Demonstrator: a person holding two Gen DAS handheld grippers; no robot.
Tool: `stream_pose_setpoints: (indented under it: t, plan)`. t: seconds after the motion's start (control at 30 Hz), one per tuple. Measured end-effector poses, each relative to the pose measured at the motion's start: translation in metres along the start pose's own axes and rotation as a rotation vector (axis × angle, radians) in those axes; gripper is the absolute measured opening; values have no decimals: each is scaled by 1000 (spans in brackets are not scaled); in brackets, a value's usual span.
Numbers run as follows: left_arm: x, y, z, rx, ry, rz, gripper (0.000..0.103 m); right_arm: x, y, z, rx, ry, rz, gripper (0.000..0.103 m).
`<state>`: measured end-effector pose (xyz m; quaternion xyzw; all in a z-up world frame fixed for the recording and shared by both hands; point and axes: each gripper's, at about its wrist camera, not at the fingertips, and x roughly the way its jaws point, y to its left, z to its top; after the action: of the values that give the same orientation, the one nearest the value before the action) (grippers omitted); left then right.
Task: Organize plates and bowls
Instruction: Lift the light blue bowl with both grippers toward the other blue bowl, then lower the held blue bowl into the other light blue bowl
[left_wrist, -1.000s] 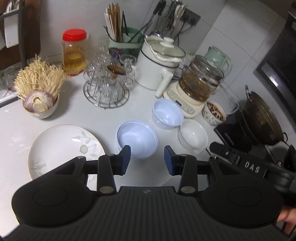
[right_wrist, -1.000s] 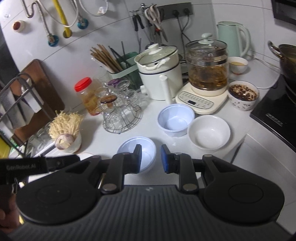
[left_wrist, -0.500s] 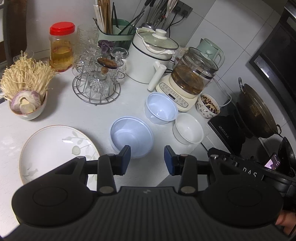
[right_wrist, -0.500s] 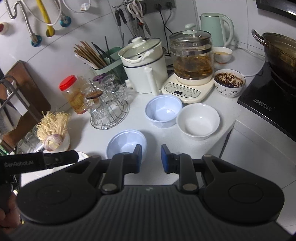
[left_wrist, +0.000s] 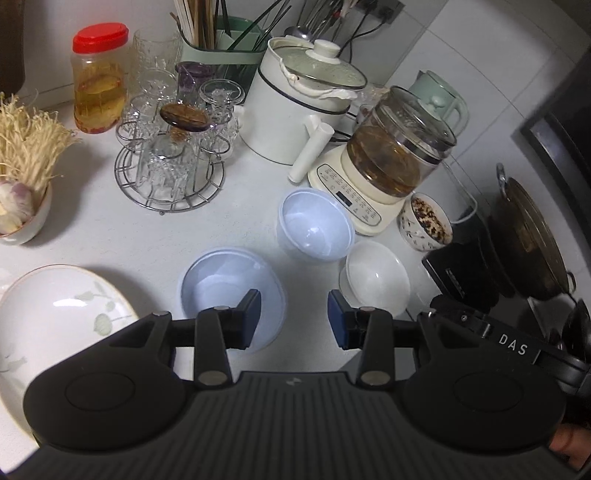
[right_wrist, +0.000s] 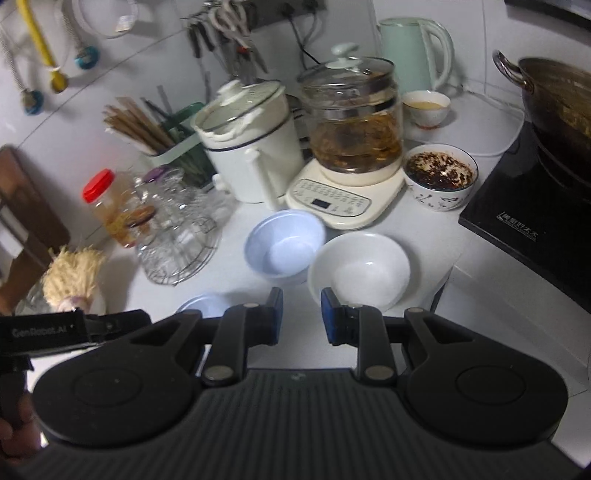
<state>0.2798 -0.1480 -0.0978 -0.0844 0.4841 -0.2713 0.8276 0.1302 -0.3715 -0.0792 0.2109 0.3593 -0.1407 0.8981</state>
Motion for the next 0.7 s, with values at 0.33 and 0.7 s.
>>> stream_pose_setpoints:
  t: [0.33,0.7]
  plan:
    - [53,-15,32,-39,19,50,65,46,-32,42,-6,38,31,54]
    - [117,-12,59,-94,60,54,61,122,-38,80,-91,138,76,49]
